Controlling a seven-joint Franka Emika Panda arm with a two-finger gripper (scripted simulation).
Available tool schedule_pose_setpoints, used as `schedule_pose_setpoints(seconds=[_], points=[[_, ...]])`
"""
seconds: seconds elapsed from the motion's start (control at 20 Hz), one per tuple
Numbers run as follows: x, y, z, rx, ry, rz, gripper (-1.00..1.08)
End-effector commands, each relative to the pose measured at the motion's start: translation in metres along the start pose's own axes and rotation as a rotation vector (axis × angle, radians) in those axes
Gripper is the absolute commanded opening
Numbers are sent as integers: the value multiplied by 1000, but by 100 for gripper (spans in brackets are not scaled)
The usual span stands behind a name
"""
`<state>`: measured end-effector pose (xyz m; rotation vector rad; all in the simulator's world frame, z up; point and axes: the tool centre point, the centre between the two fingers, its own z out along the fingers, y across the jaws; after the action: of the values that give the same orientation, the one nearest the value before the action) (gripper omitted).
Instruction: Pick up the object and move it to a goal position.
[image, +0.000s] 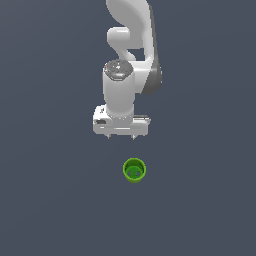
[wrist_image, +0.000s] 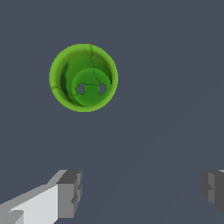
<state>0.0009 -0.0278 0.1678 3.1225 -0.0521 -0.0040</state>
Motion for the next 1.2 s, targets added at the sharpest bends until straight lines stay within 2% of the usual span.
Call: schedule_pose_setpoints(seconds=[0.0, 0.65, 1.15], points=[[0, 0, 0, 0, 0, 0, 28], [5, -5, -3, 6, 11, -5, 28], [19, -7, 0, 6, 5, 100, 28]])
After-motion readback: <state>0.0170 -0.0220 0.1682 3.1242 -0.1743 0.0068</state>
